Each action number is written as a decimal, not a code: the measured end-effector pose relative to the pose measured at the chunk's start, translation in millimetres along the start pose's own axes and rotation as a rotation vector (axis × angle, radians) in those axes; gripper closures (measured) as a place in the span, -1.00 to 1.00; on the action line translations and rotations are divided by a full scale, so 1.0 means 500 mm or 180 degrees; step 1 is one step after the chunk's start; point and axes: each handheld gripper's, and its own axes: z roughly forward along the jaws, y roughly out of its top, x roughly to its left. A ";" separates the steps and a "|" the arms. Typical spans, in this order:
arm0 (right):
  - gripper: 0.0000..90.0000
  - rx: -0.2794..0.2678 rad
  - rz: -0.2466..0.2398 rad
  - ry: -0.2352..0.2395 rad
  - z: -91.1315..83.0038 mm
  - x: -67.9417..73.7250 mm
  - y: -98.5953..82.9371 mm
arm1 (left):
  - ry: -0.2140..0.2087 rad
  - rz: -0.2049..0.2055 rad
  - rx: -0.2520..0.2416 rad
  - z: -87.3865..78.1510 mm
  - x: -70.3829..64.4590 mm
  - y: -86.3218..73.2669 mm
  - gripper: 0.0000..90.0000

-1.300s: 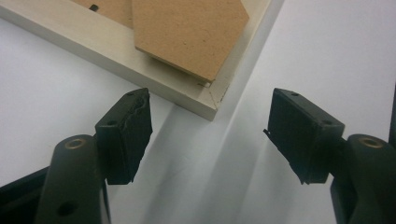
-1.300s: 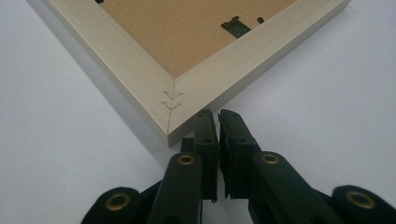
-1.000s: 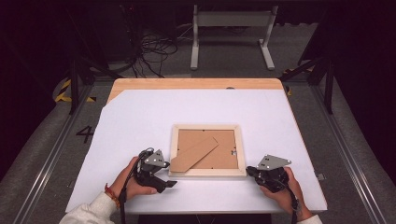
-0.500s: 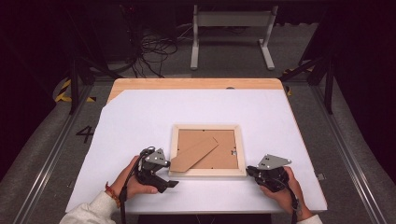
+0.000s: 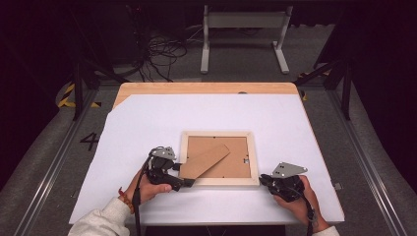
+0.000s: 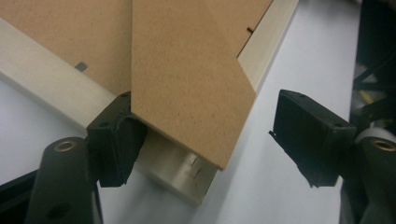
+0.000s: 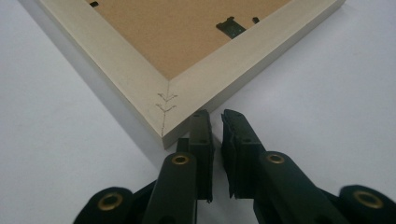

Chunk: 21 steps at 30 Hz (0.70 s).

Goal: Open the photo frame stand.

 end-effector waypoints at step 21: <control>0.66 -0.0041 0.0086 -0.0039 0.003 -0.005 0.000 | -0.0246 -0.0403 -0.0205 0.015 0.041 0.012 -0.21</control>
